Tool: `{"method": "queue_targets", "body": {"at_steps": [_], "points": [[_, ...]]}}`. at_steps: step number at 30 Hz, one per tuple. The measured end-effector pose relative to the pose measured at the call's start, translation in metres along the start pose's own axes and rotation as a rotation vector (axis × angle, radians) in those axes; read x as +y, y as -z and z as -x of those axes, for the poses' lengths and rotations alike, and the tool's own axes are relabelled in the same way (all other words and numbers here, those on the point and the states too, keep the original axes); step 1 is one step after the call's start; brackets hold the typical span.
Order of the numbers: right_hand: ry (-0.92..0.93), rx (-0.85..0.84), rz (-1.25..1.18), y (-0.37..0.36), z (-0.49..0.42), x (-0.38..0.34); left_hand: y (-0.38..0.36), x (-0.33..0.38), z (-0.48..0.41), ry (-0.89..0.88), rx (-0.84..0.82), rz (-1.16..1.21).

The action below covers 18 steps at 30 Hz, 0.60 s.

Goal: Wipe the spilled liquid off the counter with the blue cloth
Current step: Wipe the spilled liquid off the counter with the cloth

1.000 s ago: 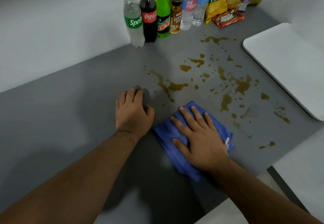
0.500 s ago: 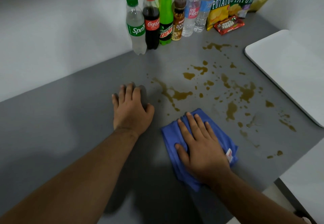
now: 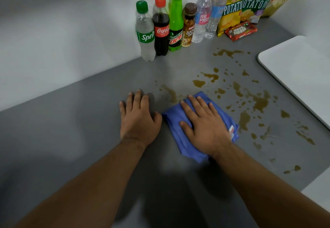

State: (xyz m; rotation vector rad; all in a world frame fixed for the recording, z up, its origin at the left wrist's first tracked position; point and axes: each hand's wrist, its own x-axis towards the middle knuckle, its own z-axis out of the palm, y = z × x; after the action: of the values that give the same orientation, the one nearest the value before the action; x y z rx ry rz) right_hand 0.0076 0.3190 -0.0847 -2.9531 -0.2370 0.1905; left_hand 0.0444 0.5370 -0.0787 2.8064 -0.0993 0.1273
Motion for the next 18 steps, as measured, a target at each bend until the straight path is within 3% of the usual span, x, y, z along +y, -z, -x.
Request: {"method": "queue_targets", "body": {"at_steps": [7,13,18], "points": [[-0.002,-0.010,0.001,-0.011,0.042,-0.023,-0.003,-0.001,-0.001,-0.001,-0.016,-0.035],[0.121,-0.035,-0.014,-0.006,0.005,-0.043,-0.004,-0.001,-0.001,-0.006,-0.029,-0.041],[0.056,0.013,-0.025,0.001,-0.024,-0.025,-0.005,-0.002,-0.002,-0.015,0.016,-0.049]]}}
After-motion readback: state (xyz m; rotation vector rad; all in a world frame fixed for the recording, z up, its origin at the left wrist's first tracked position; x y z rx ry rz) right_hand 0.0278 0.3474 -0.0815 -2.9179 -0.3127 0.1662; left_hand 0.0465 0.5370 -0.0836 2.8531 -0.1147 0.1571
